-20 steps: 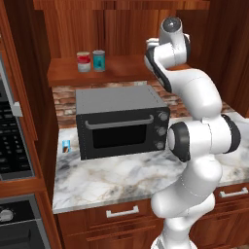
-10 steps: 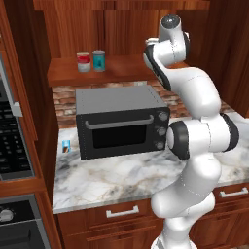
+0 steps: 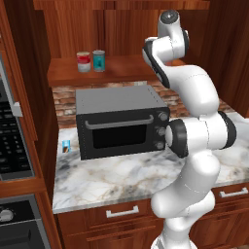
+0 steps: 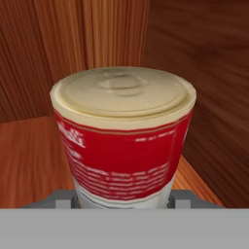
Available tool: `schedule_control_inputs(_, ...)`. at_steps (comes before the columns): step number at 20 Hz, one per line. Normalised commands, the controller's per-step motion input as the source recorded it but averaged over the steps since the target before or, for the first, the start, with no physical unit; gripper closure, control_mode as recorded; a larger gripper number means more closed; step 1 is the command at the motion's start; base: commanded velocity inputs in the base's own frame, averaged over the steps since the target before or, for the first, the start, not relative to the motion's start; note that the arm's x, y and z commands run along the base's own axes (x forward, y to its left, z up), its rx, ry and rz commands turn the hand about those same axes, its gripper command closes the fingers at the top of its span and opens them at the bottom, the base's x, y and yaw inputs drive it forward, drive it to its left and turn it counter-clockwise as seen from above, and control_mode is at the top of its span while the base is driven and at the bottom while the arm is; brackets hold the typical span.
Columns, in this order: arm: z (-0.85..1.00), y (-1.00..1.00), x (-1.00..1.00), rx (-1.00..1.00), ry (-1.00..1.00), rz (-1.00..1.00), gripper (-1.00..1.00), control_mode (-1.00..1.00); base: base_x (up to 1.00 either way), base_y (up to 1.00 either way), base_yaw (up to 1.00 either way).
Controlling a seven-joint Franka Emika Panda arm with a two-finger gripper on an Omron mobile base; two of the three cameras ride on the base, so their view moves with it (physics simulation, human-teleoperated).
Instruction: Stack two cans on top of the other two cans in the cabinet.
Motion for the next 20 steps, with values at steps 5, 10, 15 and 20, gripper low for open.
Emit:
schedule_control_inputs(5,-0.12,0.00,0.00,0.00,0.00,0.00,-1.00,-1.00,0.00,0.00,0.00)
schedule_control_inputs(10,-0.11,0.00,0.00,0.00,0.00,0.00,-1.00,-1.00,0.00,0.00,0.00)
schedule_control_inputs(15,-0.02,0.00,0.00,0.00,0.00,0.00,-1.00,-1.00,0.00,0.00,0.00)
schedule_control_inputs(20,0.00,0.00,0.00,0.00,0.00,0.00,-1.00,-1.00,0.00,0.00,0.00)
